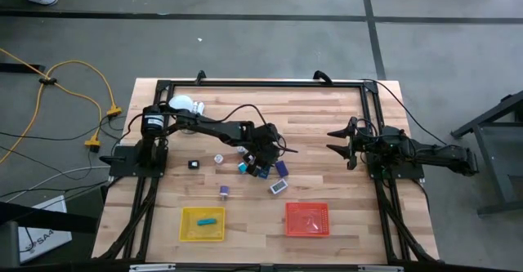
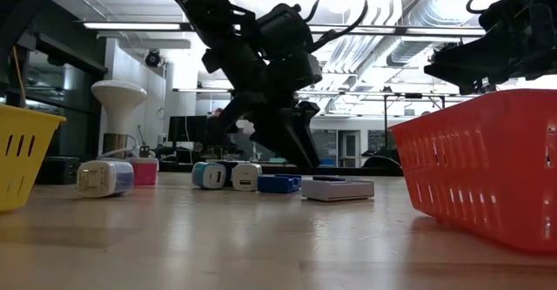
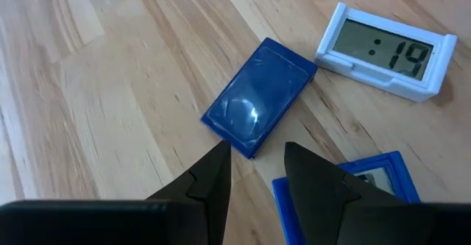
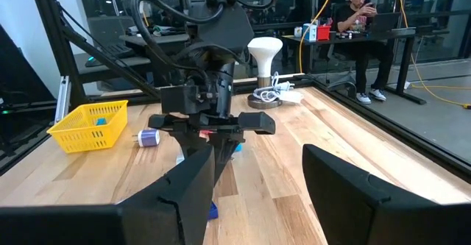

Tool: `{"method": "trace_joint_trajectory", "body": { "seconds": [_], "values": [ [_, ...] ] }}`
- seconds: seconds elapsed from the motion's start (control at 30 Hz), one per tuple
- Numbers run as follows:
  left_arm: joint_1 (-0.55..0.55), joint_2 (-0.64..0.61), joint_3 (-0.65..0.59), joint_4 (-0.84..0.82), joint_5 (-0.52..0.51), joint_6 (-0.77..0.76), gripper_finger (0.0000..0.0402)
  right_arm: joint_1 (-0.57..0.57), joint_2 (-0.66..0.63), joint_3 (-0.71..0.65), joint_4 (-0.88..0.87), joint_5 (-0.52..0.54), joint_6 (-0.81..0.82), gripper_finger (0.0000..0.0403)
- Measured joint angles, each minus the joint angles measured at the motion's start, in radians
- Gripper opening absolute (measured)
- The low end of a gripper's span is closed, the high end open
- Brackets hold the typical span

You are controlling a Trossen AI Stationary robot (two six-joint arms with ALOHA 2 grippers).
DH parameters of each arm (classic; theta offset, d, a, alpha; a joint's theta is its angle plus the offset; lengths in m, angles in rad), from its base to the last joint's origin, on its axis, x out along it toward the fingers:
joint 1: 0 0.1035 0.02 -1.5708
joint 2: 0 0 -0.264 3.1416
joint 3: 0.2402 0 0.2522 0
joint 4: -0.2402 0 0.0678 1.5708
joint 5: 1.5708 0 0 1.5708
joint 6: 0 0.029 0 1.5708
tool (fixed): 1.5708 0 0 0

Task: Pick & Place Office items
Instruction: Put the dark blue digital clock into the yellow bin

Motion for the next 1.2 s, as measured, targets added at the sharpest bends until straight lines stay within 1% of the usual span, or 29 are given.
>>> {"method": "trace_joint_trajectory", "body": {
  "seconds": [0.13, 0.23, 0.3, 0.37, 0.53, 0.6, 0.7, 0.87, 0.97, 1.13, 1.2],
  "values": [
    [-0.002, -0.027, 0.000, 0.004, -0.015, -0.029, 0.0122, 0.000, 0.000, 0.000, 0.000, 0.000, 0.000, 0.0195],
    [-0.012, -0.059, 0.000, -0.001, -0.063, -0.073, 0.0122, 0.000, 0.000, 0.000, 0.000, 0.000, 0.000, 0.0195],
    [-0.025, -0.078, 0.000, -0.006, -0.104, -0.140, 0.0122, 0.000, 0.000, 0.000, 0.000, 0.000, 0.000, 0.0195],
    [-0.041, -0.099, 0.000, -0.009, -0.168, -0.254, 0.0122, 0.000, 0.000, 0.000, 0.000, 0.000, 0.000, 0.0195],
    [-0.094, -0.137, 0.000, -0.009, -0.389, -0.598, 0.0122, 0.000, 0.000, 0.000, -0.001, 0.000, 0.000, 0.0195],
    [-0.113, -0.149, 0.000, -0.010, -0.466, -0.704, 0.0122, 0.000, 0.000, 0.000, -0.001, 0.000, 0.000, 0.0195],
    [-0.135, -0.153, 0.000, -0.021, -0.542, -0.836, 0.0122, 0.000, 0.000, 0.000, -0.001, 0.000, 0.000, 0.0195],
    [-0.144, -0.152, 0.000, -0.104, -0.547, -1.112, 0.0122, 0.000, 0.000, 0.000, -0.001, 0.000, 0.000, 0.0195],
    [-0.143, -0.151, 0.000, -0.130, -0.543, -1.216, 0.0122, 0.000, 0.000, 0.000, -0.001, 0.000, 0.000, 0.0195],
    [-0.135, -0.151, 0.000, -0.139, -0.473, -1.398, 0.0122, 0.000, 0.000, 0.000, -0.001, 0.000, 0.000, 0.0195],
    [-0.126, -0.151, 0.000, -0.155, -0.447, -1.441, 0.0122, 0.000, 0.000, 0.000, -0.002, 0.000, 0.000, 0.0195]
  ]
}}
